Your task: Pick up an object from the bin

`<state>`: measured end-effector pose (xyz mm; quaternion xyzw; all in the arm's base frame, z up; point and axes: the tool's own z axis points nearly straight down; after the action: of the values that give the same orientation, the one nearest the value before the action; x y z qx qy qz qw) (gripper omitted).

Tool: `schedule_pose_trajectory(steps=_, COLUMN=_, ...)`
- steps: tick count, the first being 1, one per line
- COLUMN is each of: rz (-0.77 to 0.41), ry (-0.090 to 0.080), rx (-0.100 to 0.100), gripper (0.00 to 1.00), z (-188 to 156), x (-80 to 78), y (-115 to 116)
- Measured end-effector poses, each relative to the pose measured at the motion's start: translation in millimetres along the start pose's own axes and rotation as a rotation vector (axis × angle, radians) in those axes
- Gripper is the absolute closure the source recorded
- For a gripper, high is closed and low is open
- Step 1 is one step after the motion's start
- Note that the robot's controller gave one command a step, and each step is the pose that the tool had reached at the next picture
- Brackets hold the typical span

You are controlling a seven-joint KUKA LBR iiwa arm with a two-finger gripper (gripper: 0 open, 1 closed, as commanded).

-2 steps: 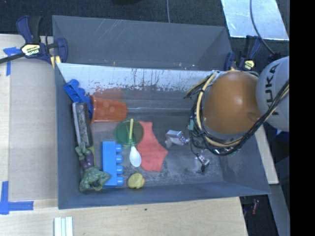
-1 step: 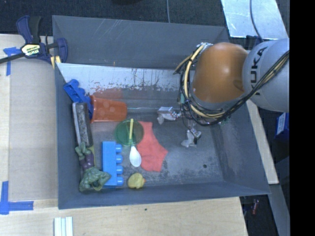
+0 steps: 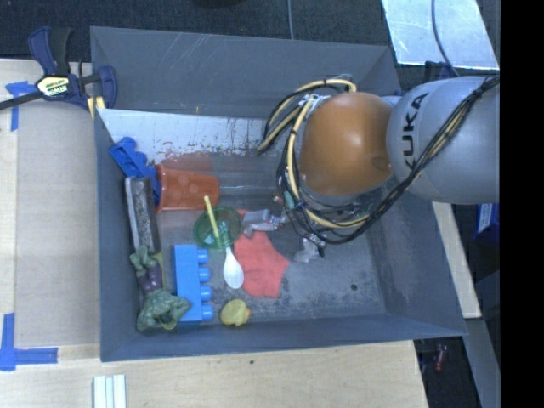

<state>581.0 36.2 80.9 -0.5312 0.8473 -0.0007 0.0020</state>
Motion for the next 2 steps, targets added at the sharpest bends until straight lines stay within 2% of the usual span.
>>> schedule_pose_trajectory(steps=1, rz=-0.006, ry=-0.008, rx=0.007, gripper=1.0, z=9.1, x=-46.9, y=-17.9)
schedule_pose_trajectory(steps=2, rz=-0.005, ry=-0.008, rx=0.007, gripper=1.0, z=8.7, x=-46.8, y=-17.8)
